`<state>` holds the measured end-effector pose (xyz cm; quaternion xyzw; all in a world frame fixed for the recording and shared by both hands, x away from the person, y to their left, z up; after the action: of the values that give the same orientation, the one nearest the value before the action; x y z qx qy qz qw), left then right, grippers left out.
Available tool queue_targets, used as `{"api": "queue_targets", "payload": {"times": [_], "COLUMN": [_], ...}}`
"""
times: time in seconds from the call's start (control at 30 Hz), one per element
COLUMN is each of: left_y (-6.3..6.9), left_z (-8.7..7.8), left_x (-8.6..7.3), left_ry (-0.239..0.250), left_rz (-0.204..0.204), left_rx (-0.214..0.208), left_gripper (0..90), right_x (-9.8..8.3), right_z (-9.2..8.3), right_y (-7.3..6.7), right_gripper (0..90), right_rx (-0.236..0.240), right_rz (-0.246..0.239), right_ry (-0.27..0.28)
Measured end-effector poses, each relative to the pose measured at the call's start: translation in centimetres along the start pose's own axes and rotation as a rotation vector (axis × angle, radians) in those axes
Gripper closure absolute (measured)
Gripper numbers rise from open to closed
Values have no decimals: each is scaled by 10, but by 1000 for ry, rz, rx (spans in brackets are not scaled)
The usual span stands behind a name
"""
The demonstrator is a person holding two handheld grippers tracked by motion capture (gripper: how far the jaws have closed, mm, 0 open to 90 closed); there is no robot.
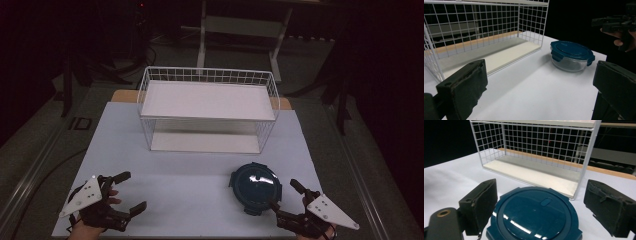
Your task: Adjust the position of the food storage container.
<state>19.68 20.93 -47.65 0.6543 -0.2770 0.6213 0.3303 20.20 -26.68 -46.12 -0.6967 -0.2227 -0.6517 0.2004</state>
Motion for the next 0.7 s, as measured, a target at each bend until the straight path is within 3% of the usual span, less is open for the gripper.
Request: {"api": "queue_targets", "payload": {"times": [0.23,0.4,0.47,0.5,0.53,0.6,0.7], "left_y": [-1,0,0,0,1,1,1], "left_z": [-3,-1,-1,-1,-1,0,0], "left_x": [2,0,0,0,0,1,1], "left_ry": [21,7,8,8,7,16,14], "left_rz": [-5,-3,-6,-4,0,-4,-3], "left_rx": [2,2,-2,-2,-2,-5,-4], "left_gripper": [0,0,0,0,0,0,0], "right_x": [11,25,31,33,35,38,40], "right_z": [-2,-3,-1,1,2,4,5], "right_y": [-10,-13,-10,-9,-8,-5,-1], "right_gripper": [111,106,106,117,157,306,327], "right_rx": [49,78,43,30,51,87,109], "right_rz": [-10,-17,-22,-40,-55,-59,-34], "right_ry": [7,10,7,-1,-12,-53,-50]}}
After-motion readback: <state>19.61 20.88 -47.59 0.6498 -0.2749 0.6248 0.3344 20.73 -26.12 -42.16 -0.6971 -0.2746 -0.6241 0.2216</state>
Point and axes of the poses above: each handheld gripper's, and its own axes: z roughly forward along the jaws, x roughly out of its top, y roughly to its right, the point moved 3 cm from there along z, roughly forward along the jaws, and after that the axes turned 10 degrees about y, right-handed, at the moved point
